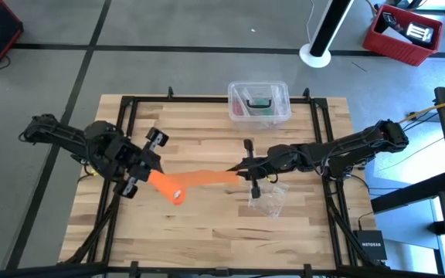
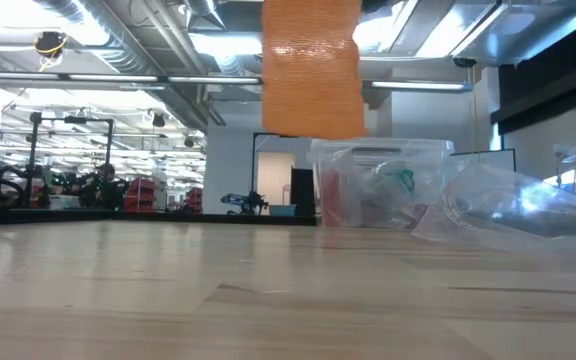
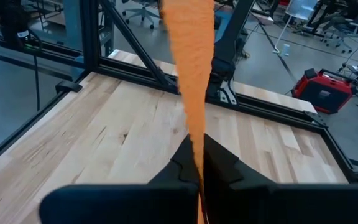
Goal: Roll bandage
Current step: Roll the orange bandage
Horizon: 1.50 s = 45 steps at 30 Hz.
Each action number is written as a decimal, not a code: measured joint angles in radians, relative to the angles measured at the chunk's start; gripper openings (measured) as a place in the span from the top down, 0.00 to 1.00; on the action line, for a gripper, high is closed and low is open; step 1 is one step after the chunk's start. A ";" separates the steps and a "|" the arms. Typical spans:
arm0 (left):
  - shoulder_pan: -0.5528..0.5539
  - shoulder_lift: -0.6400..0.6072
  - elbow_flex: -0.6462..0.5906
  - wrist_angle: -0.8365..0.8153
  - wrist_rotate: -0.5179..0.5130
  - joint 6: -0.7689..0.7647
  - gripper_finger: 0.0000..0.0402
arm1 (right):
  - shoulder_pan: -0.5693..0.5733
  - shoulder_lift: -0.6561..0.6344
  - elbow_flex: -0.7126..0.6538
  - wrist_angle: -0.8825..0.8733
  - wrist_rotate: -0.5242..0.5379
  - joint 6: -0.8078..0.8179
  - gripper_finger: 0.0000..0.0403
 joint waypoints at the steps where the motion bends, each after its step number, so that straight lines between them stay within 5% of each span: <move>1: 0.000 0.000 0.000 -0.001 0.005 0.001 0.99 | 0.000 0.000 0.000 0.000 -0.004 0.000 0.99; 16: 0.032 -0.003 0.000 -0.031 -0.014 0.012 0.99 | 0.000 0.000 0.000 -0.004 -0.005 -0.001 0.99; 28: 0.074 -0.003 0.000 -0.067 -0.609 0.432 0.99 | 0.000 0.012 -0.007 -0.130 -0.048 0.060 0.99; 40: 0.074 0.062 0.000 -0.268 -0.958 0.558 0.99 | 0.079 0.020 -0.145 0.145 -0.051 0.168 1.00; 45: 0.078 0.140 0.000 -0.275 -1.029 0.583 1.00 | 0.107 0.022 -0.145 0.263 -0.095 0.165 1.00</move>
